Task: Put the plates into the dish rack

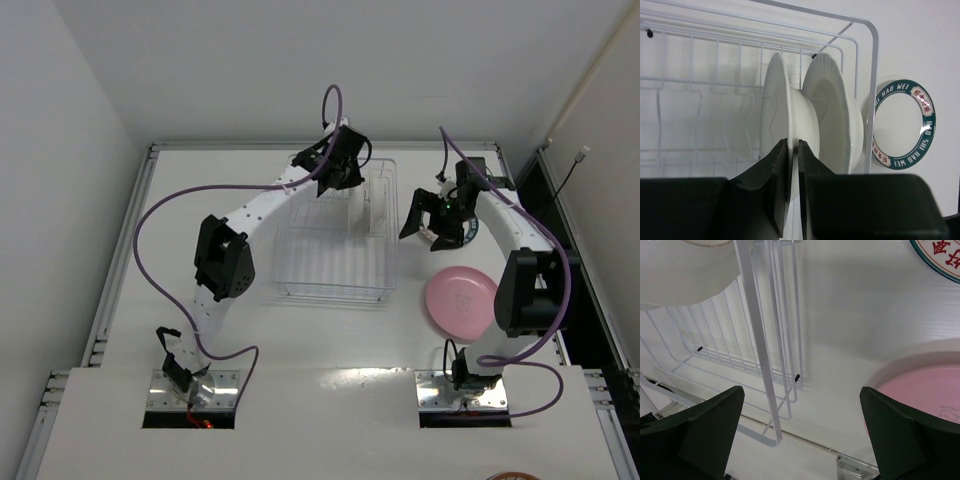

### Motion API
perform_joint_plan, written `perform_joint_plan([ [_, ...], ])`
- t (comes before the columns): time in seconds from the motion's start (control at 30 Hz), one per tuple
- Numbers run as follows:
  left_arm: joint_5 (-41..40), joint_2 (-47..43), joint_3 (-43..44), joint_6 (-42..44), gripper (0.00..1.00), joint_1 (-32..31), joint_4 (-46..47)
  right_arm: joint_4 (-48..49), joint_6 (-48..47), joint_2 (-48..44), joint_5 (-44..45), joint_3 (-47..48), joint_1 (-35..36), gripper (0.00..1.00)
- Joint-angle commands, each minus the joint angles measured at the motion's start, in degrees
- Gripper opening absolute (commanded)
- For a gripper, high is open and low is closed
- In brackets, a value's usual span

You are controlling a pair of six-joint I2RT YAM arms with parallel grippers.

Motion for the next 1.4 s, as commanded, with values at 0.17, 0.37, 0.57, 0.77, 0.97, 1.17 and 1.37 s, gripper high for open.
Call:
perform_joint_plan([
  [0.17, 4.05, 2.38, 0.75, 3.01, 0.16, -2.33, -2.97, 1.42, -0.83, -2.39, -1.14, -1.06, -0.20, 1.00],
  [0.37, 7.74, -0.78, -2.76, 4.95, 0.54, -2.33, 1.07, 1.42, -0.83, -2.39, -1.14, -1.06, -0.20, 1.00],
  [0.57, 8.89, -2.72, -3.29, 5.48, 0.65, -2.33, 2.48, 1.42, -0.83, -1.86, -2.20, -0.53, -0.20, 1.00],
  [0.77, 9.51, -3.85, -3.29, 5.48, 0.67, -2.33, 2.48, 1.95, -0.83, -1.86, -2.20, -0.53, -0.20, 1.00],
  [0.97, 10.73, -5.97, -4.70, 6.79, 0.67, -2.33, 2.48, 1.95, -0.83, -1.86, -2.20, -0.53, -0.20, 1.00],
  [1.17, 11.27, -9.48, -9.26, 7.41, 0.67, -2.33, 2.48, 1.95, -0.83, -1.86, -2.73, -0.53, -0.20, 1.00],
  [1.37, 10.74, -13.60, -13.92, 8.46, 0.67, -1.80, 1.87, 1.95, -0.83, -1.34, -3.25, 0.08, -0.20, 1.00],
])
